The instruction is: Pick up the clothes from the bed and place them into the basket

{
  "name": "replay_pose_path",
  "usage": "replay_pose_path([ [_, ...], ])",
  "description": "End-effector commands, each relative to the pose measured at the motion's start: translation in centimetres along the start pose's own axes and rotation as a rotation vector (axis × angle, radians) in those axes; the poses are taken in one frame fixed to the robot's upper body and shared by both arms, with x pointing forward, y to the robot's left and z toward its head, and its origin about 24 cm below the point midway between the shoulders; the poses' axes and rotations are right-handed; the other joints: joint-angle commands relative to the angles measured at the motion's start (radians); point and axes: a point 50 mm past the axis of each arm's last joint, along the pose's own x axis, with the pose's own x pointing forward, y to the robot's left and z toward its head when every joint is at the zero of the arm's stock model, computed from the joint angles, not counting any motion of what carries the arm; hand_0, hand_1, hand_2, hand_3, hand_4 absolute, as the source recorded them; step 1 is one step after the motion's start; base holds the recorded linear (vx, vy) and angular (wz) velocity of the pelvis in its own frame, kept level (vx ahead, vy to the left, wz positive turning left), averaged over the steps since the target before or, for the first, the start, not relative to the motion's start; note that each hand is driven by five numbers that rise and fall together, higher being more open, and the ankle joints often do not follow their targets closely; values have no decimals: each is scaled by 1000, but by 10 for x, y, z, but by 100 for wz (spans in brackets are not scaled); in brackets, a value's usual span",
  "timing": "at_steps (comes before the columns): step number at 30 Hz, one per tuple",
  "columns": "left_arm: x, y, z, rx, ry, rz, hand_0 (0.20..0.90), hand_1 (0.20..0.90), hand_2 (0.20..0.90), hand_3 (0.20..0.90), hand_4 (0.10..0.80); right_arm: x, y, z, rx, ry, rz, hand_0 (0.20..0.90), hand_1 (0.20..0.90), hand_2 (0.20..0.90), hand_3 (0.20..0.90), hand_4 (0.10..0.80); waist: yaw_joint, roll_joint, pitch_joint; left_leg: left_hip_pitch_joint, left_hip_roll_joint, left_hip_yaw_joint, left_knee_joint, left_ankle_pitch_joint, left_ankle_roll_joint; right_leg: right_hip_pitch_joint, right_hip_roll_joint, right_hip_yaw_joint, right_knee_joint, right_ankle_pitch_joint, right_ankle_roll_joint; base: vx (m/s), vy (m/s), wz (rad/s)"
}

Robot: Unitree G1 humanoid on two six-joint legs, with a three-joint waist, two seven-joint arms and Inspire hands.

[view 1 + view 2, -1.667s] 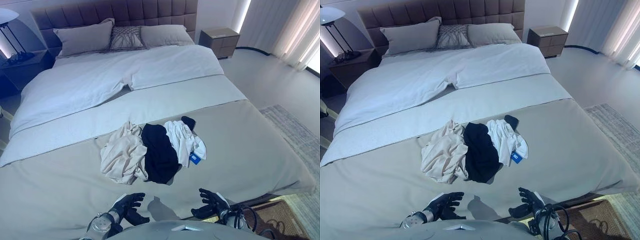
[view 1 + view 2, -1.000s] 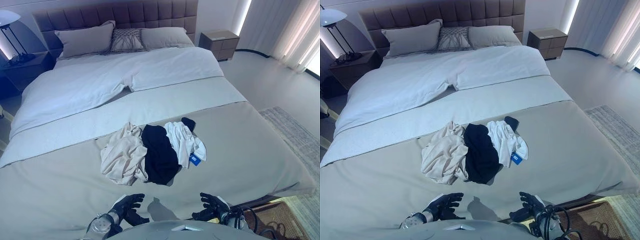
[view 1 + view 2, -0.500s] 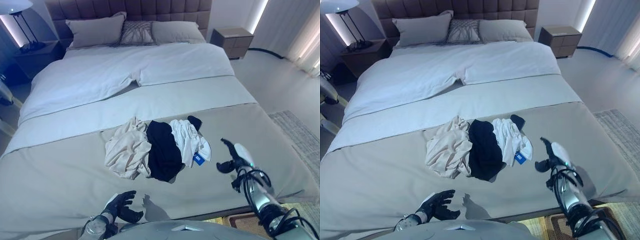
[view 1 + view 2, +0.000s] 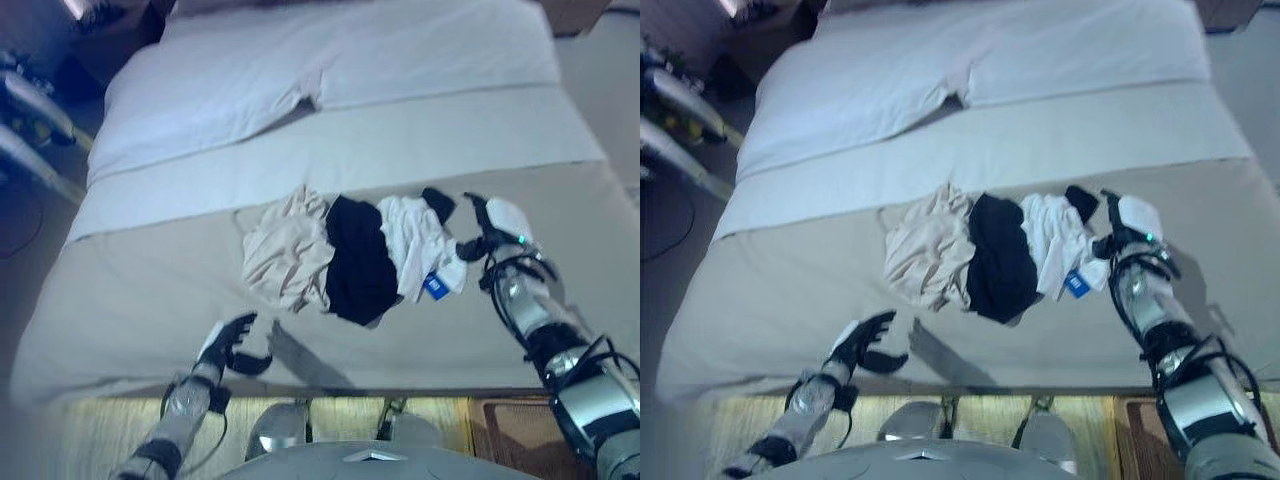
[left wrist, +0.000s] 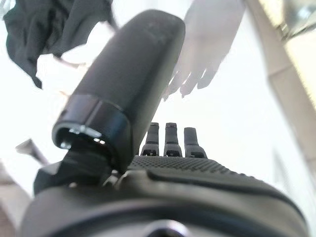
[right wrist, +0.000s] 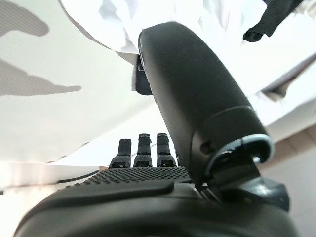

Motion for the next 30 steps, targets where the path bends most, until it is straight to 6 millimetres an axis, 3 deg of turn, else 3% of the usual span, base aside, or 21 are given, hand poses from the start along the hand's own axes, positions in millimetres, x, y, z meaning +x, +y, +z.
replay_pose_path([
  [1,1,22,25,109,-146,68,900,900,900,900,800,23,-62,26,-83,-123,-224,900,900,900,900,800,24,-30,10,-126,-37,48,255,-163,30,-96,-8,70,344,-189,-77,-113,17,17],
  [5,-1,26,22,144,-135,116,900,900,900,900,800,31,-86,35,-127,-141,-286,900,900,900,900,800,39,-18,54,-221,-42,54,367,-189,35,-181,-31,60,477,-231,-102,-65,16,14],
  [11,-10,28,25,136,-195,122,900,900,900,900,800,37,-110,36,-172,-133,-306,900,900,900,900,800,54,-5,93,-315,-52,65,479,-220,48,-274,-49,62,614,-270,-119,-17,12,9],
  [12,-11,32,26,93,-202,142,900,900,900,900,800,39,-116,37,-181,-129,-300,900,900,900,900,800,59,-4,106,-335,-57,63,529,-260,50,-299,-53,79,674,-310,-112,40,0,12],
  [20,-16,45,33,68,-260,219,900,900,900,900,800,45,-122,39,-234,-112,-229,900,900,900,900,800,79,1,139,-427,-67,64,661,-299,73,-392,-69,88,804,-344,-120,6,-9,15],
  [26,-16,53,54,6,-366,226,900,900,900,900,800,49,-130,41,-213,-63,-204,900,900,900,900,800,89,8,162,-502,-69,66,734,-310,84,-466,-75,94,867,-350,-120,-6,-23,-4],
  [30,-18,54,67,-27,-441,213,900,900,900,900,800,54,-145,49,-203,-51,-226,900,900,900,900,800,102,22,181,-566,-76,62,779,-310,90,-532,-75,97,909,-349,-122,-50,-27,-2],
])
